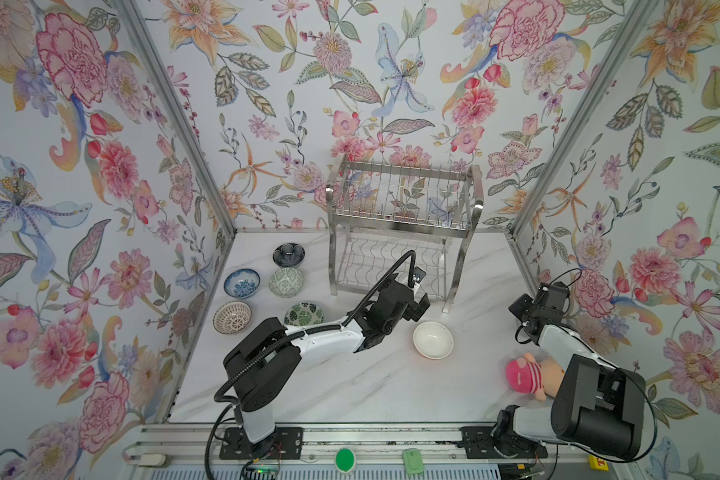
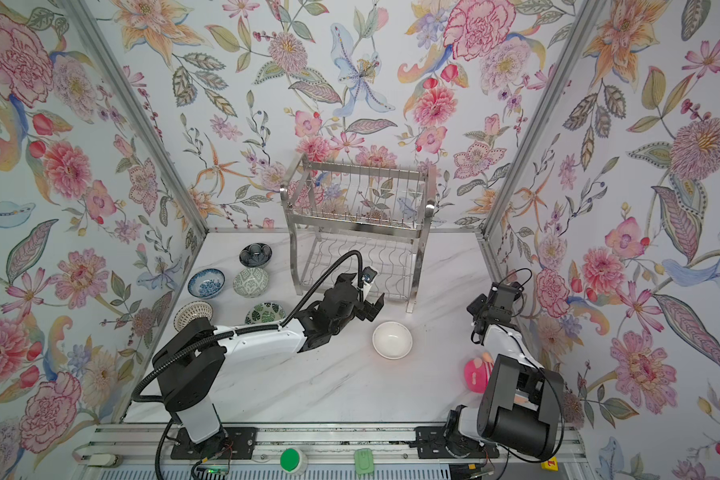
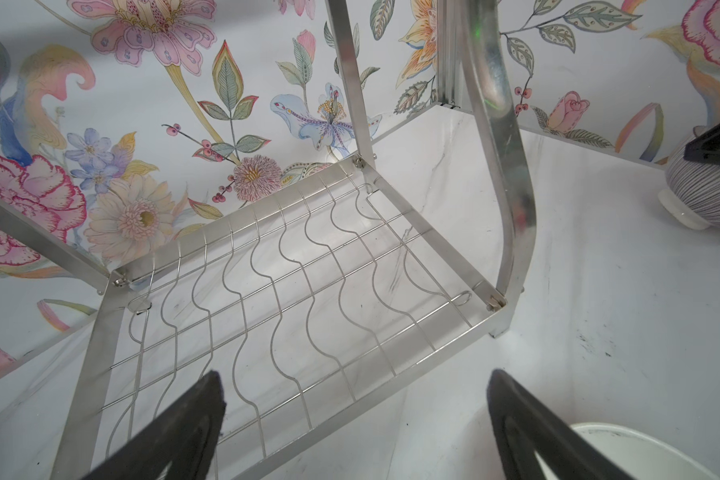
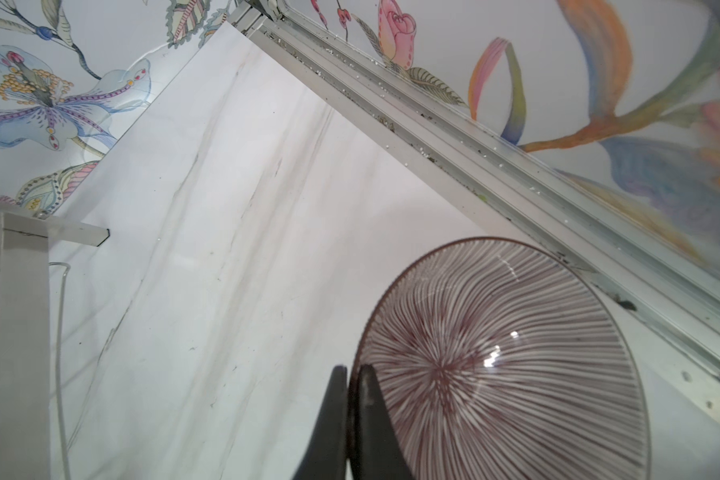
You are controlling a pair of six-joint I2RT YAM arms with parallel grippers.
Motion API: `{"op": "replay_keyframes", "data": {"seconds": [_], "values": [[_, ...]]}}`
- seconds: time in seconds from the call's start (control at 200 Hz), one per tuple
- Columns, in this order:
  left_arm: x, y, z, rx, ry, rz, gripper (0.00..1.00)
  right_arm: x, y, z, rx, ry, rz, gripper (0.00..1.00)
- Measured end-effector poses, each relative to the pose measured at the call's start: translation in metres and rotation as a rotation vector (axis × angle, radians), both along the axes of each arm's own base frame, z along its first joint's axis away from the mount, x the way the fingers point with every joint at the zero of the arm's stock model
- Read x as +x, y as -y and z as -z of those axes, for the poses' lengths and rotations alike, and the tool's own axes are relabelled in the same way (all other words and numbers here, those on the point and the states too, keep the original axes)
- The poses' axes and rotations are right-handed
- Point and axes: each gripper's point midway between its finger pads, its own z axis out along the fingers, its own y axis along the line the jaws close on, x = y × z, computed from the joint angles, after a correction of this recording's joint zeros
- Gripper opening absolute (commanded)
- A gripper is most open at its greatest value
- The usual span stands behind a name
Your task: Load the bowls into the dish rack
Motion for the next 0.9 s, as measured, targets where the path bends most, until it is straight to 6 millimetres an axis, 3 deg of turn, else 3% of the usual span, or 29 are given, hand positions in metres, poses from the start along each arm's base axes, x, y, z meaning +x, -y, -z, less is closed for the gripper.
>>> {"op": "replay_keyframes", "data": {"seconds": [0.425, 0.896], "values": [[-0.004, -0.004, 0.003, -0.037, -0.044, 0.047, 0.99, 0.002, -0.059, -0.012, 0.061, 0.03, -0.184, 0.0], [-0.021, -0.02, -0.009, -0.127, -0.106, 0.175, 0.99, -0.005, -0.125, -0.06, 0.064, 0.113, -0.388, 0.0]]}}
